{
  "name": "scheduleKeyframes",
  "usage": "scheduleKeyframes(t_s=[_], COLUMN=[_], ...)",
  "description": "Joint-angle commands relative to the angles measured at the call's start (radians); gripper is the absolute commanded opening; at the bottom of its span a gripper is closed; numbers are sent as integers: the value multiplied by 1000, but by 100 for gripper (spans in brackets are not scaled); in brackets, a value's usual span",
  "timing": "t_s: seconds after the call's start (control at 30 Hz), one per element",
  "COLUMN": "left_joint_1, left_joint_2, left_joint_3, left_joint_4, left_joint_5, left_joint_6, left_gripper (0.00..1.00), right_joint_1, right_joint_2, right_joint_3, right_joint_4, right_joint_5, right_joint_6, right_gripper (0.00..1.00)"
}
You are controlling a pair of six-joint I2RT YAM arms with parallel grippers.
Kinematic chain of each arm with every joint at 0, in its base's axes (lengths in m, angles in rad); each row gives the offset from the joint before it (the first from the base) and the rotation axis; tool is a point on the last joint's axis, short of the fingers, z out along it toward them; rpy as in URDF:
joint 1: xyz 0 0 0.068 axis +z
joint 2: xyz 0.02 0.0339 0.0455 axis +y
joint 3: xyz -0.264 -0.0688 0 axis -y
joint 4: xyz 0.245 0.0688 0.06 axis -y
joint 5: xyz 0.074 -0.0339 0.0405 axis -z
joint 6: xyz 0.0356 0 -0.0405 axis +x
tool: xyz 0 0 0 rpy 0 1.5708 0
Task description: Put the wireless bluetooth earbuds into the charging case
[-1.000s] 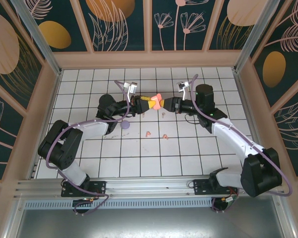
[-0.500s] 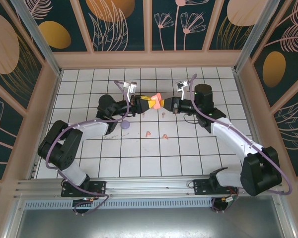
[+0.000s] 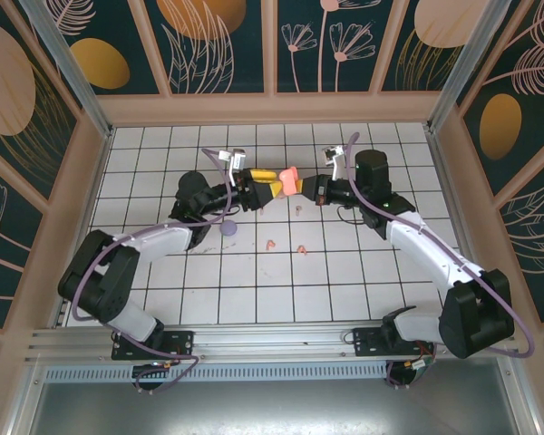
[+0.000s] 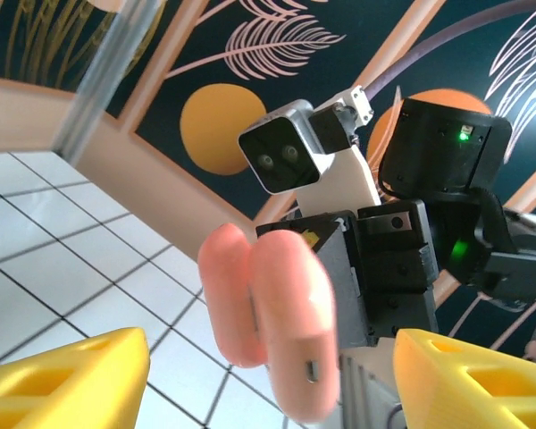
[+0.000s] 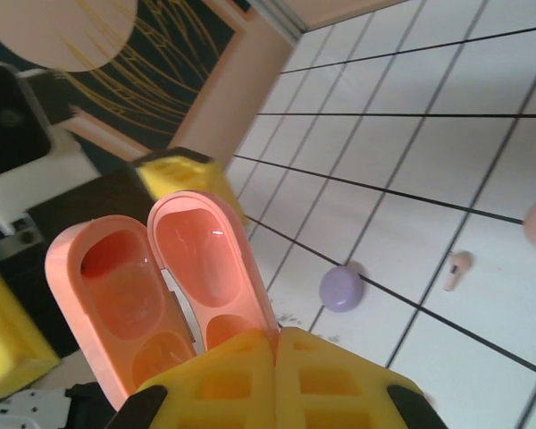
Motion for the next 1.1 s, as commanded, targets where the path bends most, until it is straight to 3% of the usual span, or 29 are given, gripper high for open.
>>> scheduleKeyframes(t_s=[0.0, 0.2, 0.43, 0.67, 0.87, 1.07], left_joint_1=[1, 10, 12, 16, 17, 21], left_joint_2=[-71, -113, -32, 66, 154, 196], left_joint_3=[31, 162, 415, 553, 669, 722], left_joint_4=[-216, -624, -1080, -1269, -1449, -1578], left_joint_5=[-40, -10, 83, 145, 196, 229], left_joint_6=[183, 435, 689, 790, 884, 974], left_gripper=[74, 81, 82, 77, 68, 65], right_joint_1=[-25, -37, -14, -12, 15, 51], right_joint_2=[-27, -7, 32, 52, 68, 85], right_joint_3=[53, 106, 159, 169, 185, 198], right_joint_4=[-105, -252, -324, -352, -379, -405], right_joint_5=[41, 111, 223, 194, 173, 168], right_joint_6=[-87, -245, -425, -544, -581, -597], right_gripper=[1, 1, 1, 0, 0, 0])
